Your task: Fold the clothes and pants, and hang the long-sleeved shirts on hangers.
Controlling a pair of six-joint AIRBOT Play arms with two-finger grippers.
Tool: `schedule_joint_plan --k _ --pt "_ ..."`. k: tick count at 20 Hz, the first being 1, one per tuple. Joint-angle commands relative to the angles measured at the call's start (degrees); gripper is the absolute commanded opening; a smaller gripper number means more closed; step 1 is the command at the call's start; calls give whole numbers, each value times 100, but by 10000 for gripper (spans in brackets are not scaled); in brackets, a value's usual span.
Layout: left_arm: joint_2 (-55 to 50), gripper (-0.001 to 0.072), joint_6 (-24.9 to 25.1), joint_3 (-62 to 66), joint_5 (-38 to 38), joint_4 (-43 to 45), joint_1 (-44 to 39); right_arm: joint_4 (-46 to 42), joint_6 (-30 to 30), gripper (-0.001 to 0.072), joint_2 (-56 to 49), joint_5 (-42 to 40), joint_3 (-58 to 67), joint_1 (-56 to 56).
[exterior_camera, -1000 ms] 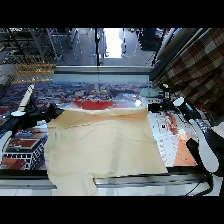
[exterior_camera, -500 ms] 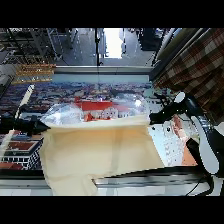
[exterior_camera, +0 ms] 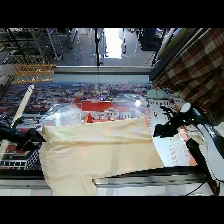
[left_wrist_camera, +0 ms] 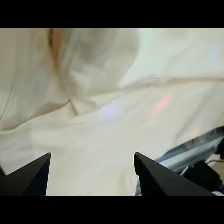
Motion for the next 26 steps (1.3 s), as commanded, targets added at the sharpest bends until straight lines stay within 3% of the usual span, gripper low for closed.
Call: schedule_joint_plan --k 1,5,9,17,18,23,26 --pt "1458 537 -166 -1416 638 251 203 153 -479 500 654 90 -1040 -859" --pt "3001 538 -474 -3086 872 249 70 205 -1191 507 846 186 -2006 -1681" --pt "3779 538 -634 -4013 656 256 26 605 -1563 506 634 192 -2212 -2033" --pt "3877 538 -1038 -4374 -155 485 -39 863 -1823 498 55 299 -2212 -2013" --pt "3877 488 -1060 -4374 -243 577 -151 861 -1823 498 35 297 -2212 -2013" --pt "3751 481 -1228 -4374 -205 638 -1132 828 -1869 498 33 538 -2212 -2013" --pt "3407 484 -1674 -4374 57 1040 -1773 796 -1869 498 33 518 -2212 -2013"
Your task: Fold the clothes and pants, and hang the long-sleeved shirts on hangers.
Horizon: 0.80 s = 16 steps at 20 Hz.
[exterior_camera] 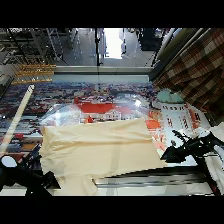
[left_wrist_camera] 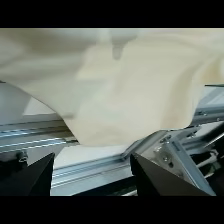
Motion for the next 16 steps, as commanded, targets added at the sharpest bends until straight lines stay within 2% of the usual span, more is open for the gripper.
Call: schedule_joint_plan --k 1,2,3,4,10,13,15,16 --pt "-352 484 -470 -4 219 396 -693 -57 -13 497 -7 44 -2 -4" --pt "-455 484 -522 -4 382 354 -804 -57 -13 477 -7 46 -2 -4" --pt "-509 484 -570 -4 597 269 -874 -57 -13 421 -7 46 -2 -4" --pt "-531 484 -625 -4 807 160 -920 -37 -11 406 -7 55 -2 -4" --pt "-533 483 -651 -76 1351 68 -951 26 -11 406 -7 144 -4 92" --pt "-533 343 -649 -155 1539 68 -951 -4 -70 397 -7 129 -2 442" --pt "-533 315 -647 -157 1617 68 -951 -46 -68 320 -7 140 -4 697" --pt "-531 140 -581 -157 1615 68 -951 -98 -66 260 -7 146 -2 809"
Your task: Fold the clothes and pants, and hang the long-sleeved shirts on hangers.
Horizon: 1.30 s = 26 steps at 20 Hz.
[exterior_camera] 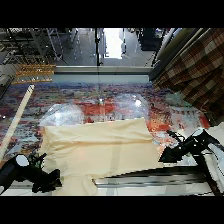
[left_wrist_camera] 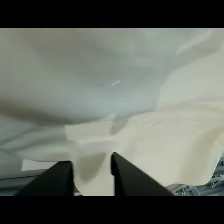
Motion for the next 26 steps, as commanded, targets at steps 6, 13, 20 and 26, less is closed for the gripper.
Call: schedule_joint_plan --k 6,13,20,26 --pt "2 9 691 321 -483 -227 9 -225 44 19 13 730 109 264" --pt "-267 8 1257 2839 -1532 -442 1377 785 883 17 201 1377 1370 267" --pt "-2485 6 1633 4216 -1088 -2765 2127 1449 2271 16 -79 -817 2476 1067" --pt "-4057 14 1786 4690 -22 -3812 1978 1797 2188 53 -807 -2736 2798 1971"
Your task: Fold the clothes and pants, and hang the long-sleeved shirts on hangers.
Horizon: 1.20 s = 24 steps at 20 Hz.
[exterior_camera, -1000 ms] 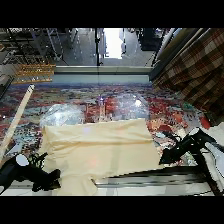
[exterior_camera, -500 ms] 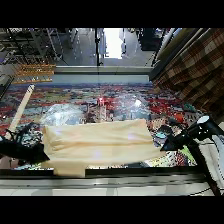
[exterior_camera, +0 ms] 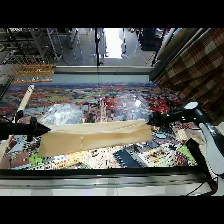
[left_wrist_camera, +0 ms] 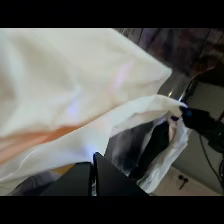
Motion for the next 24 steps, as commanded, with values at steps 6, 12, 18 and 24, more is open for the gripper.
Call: schedule_joint_plan --k 6,12,18,24 --pt "-612 441 581 254 584 -1141 280 -1226 -133 588 -284 26 103 -199" --pt "275 320 2334 254 575 -1408 31 -168 -1360 613 -723 142 -267 -221" --pt "446 7 2317 245 796 1593 -1257 -92 -1628 111 -1233 46 13 457" --pt "240 7 1733 199 833 2811 -2734 -4015 566 15 645 -551 341 181"
